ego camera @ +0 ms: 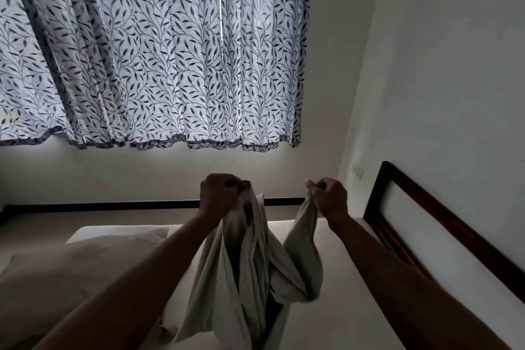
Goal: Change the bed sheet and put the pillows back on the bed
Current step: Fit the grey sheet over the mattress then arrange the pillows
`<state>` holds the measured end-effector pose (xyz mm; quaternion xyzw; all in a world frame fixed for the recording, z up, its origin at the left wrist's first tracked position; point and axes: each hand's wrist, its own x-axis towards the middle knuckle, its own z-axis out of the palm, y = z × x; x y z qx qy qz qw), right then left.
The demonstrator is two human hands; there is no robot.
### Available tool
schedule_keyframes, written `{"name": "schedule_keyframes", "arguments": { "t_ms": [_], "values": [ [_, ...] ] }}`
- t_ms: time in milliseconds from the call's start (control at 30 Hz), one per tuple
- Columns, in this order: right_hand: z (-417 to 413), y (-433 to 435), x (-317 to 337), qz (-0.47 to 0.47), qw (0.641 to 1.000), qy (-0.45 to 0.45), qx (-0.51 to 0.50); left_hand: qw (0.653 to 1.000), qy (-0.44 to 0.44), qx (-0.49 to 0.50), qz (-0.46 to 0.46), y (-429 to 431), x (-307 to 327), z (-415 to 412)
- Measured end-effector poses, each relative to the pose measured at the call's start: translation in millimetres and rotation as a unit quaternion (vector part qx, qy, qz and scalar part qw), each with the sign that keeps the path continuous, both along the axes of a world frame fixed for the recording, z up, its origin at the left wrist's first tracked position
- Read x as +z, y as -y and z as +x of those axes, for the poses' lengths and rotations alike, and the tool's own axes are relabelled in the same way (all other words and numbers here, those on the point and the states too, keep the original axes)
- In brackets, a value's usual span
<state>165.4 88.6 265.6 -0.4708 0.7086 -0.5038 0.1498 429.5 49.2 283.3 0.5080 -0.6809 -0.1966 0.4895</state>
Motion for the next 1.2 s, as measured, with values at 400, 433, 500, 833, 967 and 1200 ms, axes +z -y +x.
{"name": "schedule_keyframes", "arguments": {
  "t_ms": [400, 433, 500, 833, 967, 1200],
  "values": [
    [97, -5, -31, 0.011, 0.932, -0.126, 0.341, 0.991, -0.001, -0.092, 0.095, 5, -18, -19],
    [96, -5, -38, 0.010, 0.933, -0.121, 0.339, 0.992, -0.003, -0.089, 0.093, 7, -15, -17],
    [87, -3, -45, 0.009, 0.942, -0.124, 0.313, 0.992, -0.015, -0.084, 0.095, 12, -13, -9],
    [90, 22, 38, -0.044, 0.964, -0.060, 0.254, 0.994, 0.045, -0.099, 0.028, 7, -24, 38],
    [96, 14, 80, -0.087, 0.947, 0.136, 0.277, 0.999, 0.019, -0.039, 0.010, 10, -22, 53],
    [82, 9, 12, 0.193, 0.884, -0.233, 0.357, 0.993, 0.099, 0.033, 0.061, 21, -50, 76]
  ]
}}
